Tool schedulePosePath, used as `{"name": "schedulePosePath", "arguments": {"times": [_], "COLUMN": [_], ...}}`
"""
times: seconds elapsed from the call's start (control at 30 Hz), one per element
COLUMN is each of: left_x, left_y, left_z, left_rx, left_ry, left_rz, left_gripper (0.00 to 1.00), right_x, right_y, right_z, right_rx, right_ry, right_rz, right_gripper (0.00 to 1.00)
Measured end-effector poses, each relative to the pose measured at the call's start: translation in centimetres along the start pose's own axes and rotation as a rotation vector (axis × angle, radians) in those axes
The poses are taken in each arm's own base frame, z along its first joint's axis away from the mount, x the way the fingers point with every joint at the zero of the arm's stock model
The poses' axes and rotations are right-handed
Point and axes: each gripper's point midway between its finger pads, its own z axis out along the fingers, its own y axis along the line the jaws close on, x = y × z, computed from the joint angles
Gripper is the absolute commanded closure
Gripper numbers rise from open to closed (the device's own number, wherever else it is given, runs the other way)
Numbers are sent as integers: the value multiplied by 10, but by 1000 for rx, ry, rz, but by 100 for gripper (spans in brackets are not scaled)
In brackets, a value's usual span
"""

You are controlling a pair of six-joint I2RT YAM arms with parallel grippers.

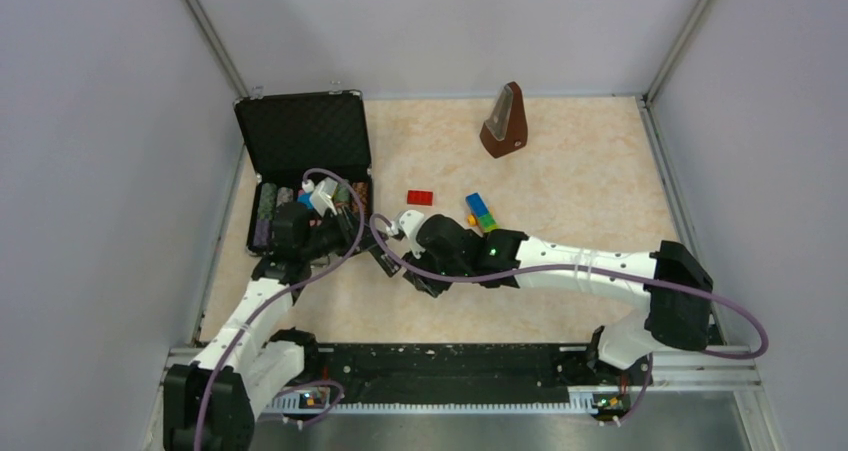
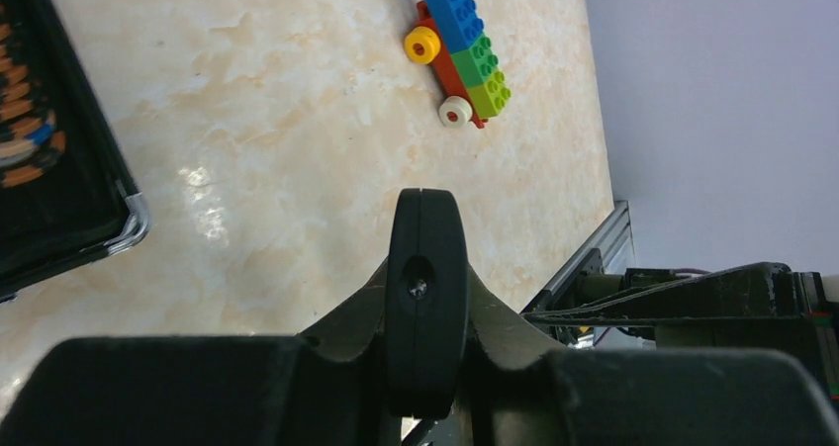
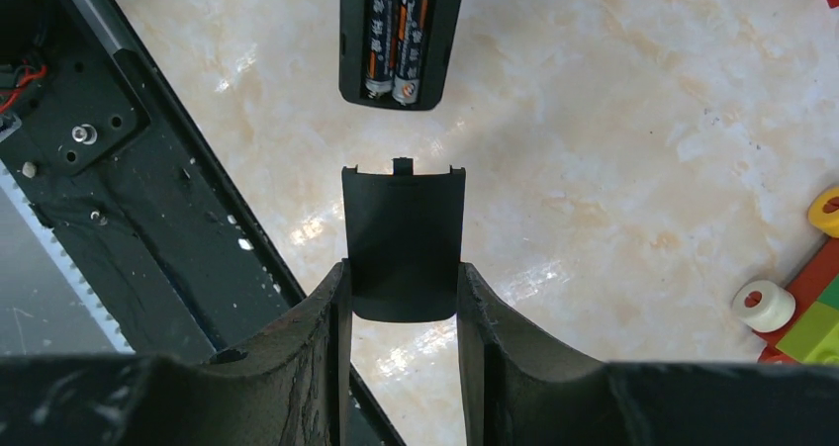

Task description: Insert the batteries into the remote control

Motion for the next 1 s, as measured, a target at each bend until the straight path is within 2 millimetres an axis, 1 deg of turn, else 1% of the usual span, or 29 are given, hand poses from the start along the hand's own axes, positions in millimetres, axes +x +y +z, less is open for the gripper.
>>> {"name": "schedulePosePath", "arguments": {"times": [0.13,0.27,0.5,0.77,1.0], "left_x": [5,9,-1,-2,7], "left_y": [-11,-17,-32,-33,-26], "left_z": [6,6,0,1,6], "left_rx": [54,91,134,128,108], "left_ry": [7,-5,-72,-78,-36], "left_rz": [49,87,147,141,107], "left_gripper": [100,100,100,100,100], "right_x": [-1,-2,-10,-22,-25], "right_y": [2,4,5,-1,-3], "right_z": [-1,-1,0,2,10], "right_rx": [-6,-11,3,42,60], "right_ry": [-4,-6,-38,-92,-95], "right_rz": [21,58,137,175,179], "right_gripper": [69,69,69,69,70]}}
